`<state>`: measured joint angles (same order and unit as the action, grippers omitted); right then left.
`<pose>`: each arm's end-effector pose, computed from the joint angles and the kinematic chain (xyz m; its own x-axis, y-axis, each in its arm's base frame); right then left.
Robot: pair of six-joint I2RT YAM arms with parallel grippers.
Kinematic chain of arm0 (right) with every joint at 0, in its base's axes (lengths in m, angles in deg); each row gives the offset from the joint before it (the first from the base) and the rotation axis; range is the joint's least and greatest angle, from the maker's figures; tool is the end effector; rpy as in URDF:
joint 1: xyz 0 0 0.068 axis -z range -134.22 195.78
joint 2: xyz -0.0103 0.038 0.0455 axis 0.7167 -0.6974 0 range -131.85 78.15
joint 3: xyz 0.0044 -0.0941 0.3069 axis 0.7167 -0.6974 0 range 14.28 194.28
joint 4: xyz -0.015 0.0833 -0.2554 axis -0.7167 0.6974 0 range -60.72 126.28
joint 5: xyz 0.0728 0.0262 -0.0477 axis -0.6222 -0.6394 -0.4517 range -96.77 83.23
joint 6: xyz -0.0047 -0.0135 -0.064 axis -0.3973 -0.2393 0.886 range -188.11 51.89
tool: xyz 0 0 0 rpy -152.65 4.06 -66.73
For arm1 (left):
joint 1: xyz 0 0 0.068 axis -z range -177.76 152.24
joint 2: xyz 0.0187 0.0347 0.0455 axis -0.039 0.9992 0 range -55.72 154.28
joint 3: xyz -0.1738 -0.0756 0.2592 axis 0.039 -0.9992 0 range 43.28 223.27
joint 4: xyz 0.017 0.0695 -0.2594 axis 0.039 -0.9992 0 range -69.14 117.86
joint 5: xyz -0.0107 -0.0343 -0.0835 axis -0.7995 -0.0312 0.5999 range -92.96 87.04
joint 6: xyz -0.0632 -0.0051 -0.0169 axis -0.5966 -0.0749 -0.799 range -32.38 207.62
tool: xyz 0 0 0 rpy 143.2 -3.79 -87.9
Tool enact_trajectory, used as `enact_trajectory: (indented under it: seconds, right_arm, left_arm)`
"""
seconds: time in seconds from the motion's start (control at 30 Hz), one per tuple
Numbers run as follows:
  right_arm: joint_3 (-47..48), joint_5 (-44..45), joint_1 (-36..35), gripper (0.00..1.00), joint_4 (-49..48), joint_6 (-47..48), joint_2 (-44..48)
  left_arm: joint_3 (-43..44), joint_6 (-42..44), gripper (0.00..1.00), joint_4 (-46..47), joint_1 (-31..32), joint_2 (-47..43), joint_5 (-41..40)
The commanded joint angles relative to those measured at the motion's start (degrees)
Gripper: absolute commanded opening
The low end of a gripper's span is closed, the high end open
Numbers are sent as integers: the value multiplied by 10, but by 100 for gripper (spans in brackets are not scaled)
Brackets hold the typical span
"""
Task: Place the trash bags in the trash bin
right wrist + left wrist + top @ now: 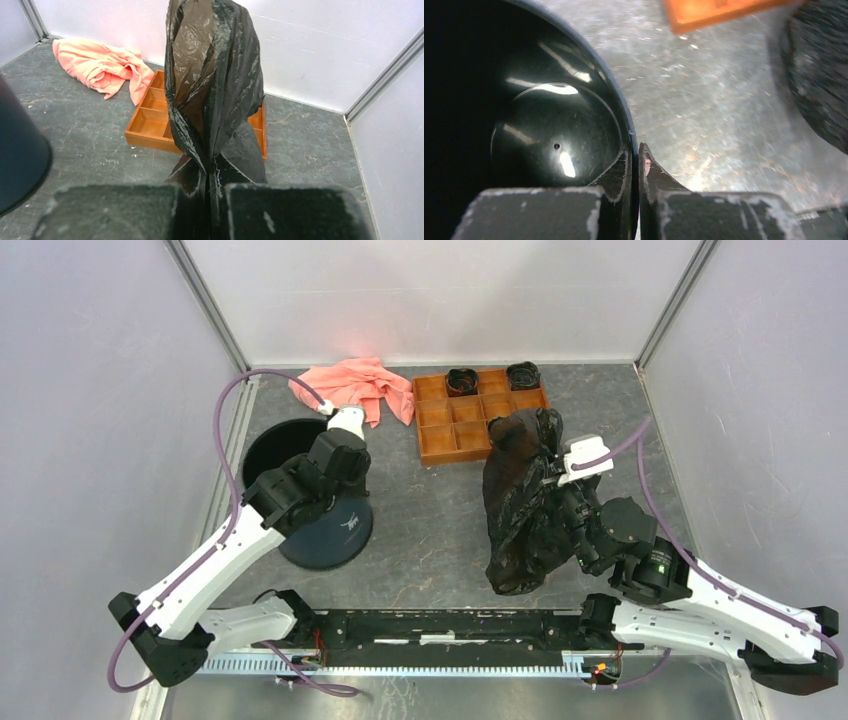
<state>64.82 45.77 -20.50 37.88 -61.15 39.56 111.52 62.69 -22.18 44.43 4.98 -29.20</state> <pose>0.0838 0.0891 0.4264 0.0522 -0.0645 -0.9965 -0.2336 0.9694 -0.0750 0.1623 -0.1162 0.3985 -0.6060 0.0391 -0.7945 0.1162 0.9924 -0.0398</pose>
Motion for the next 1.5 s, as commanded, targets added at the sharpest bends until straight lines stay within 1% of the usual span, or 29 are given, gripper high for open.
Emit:
enact_trajectory:
  seconds: [0.0,0.07,0.17,0.27,0.37,0.47,0.53,0.57,0.6,0.67,0.7,0.73,0.8,0.87,0.9,0.93,1.0,1.07,1.13,1.17,1.23,1.3,1.4,1.47]
  right_arm:
    - [23,-3,-2,1,-21,29,-4]
    - [19,0,-1,1,-23,30,5]
    - [20,2,-2,1,-21,29,19]
    - [30,4,-2,1,-18,27,29]
    - [43,-6,-2,1,-16,16,42]
    - [55,-33,-2,1,-24,4,52]
    - [64,-57,-2,1,-28,1,58]
    - [68,-74,-1,1,-31,6,60]
    - [73,-97,-1,1,-33,14,62]
    - [89,-136,-2,1,-30,31,65]
    - [99,-159,-2,1,-26,41,65]
    - [115,-176,-2,1,-18,49,63]
    - [152,-211,-2,1,-1,60,55]
    - [192,-260,-1,1,9,61,46]
    - [218,-294,-2,1,15,59,39]
    - [243,-337,-1,1,22,54,27]
    - [306,-426,-2,1,37,39,-1]
    - [363,-517,-2,1,48,19,-38]
    - [414,-601,-2,1,61,1,-77]
    - [440,-635,-2,1,68,-9,-100]
    - [481,-687,-1,1,73,-32,-145]
    - [515,-724,-2,1,72,-53,-185]
    - [562,-755,-2,1,78,-69,-234]
    - [571,-763,-2,1,80,-84,-250]
  left_arm:
    - [13,21,2,85,53,1,214]
    - [14,15,2,122,92,3,231]
    - [22,1,2,163,154,27,225]
    - [28,-8,2,194,197,62,248]
    - [43,-7,2,206,240,105,245]
    - [57,1,2,220,263,133,243]
    - [65,8,3,222,267,140,237]
    - [67,11,6,228,268,139,235]
    - [66,14,13,234,268,135,236]
    - [61,18,40,252,268,120,234]
    - [58,21,52,260,268,111,235]
    - [54,23,61,269,268,98,233]
    - [40,25,71,287,268,67,222]
    - [21,27,76,311,268,31,212]
    - [7,27,81,319,268,9,204]
    - [-3,27,85,324,268,-11,195]
    - [-22,24,87,334,268,-56,170]
    - [-42,11,93,342,268,-112,127]
    - [-61,-4,97,352,268,-163,70]
    - [-69,-3,98,362,268,-187,55]
    - [-77,-1,99,373,268,-219,39]
    - [-69,4,99,369,268,-228,32]
    - [-56,7,99,355,268,-233,27]
    - [-59,11,99,356,268,-241,14]
